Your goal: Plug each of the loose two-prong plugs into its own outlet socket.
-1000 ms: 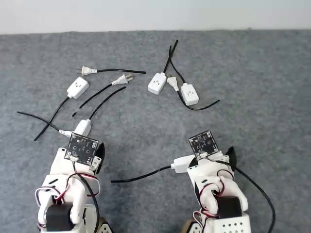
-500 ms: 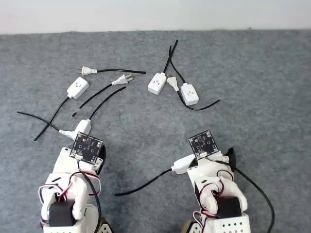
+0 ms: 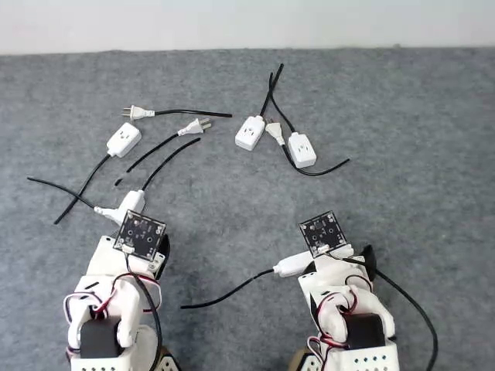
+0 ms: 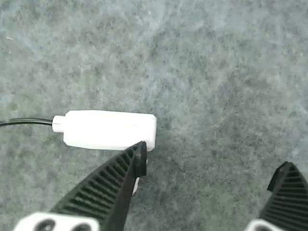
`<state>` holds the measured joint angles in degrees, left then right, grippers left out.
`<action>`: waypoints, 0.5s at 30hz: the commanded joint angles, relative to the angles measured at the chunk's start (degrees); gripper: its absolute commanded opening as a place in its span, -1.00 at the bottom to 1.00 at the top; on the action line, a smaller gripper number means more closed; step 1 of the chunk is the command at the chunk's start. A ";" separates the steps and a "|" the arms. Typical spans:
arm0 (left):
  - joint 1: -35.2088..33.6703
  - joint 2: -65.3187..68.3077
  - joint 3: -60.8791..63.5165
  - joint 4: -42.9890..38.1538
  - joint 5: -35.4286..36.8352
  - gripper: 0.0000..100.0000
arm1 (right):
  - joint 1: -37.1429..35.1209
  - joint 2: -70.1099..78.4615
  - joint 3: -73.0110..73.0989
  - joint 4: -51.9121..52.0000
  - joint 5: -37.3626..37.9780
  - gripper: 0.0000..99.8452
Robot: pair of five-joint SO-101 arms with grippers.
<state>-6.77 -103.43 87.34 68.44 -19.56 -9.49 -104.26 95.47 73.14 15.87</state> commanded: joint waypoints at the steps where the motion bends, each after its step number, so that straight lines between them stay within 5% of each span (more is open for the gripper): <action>1: 0.18 -1.05 0.40 -1.23 -0.70 -0.55 | 0.13 0.40 0.97 1.63 -0.09 -0.19; 15: 0.35 -1.05 9.01 -5.27 -0.97 -0.55 | 0.04 0.40 0.97 1.63 -0.09 -0.19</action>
<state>-6.77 -103.43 96.84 65.10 -19.56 -9.49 -104.26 95.47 73.14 15.87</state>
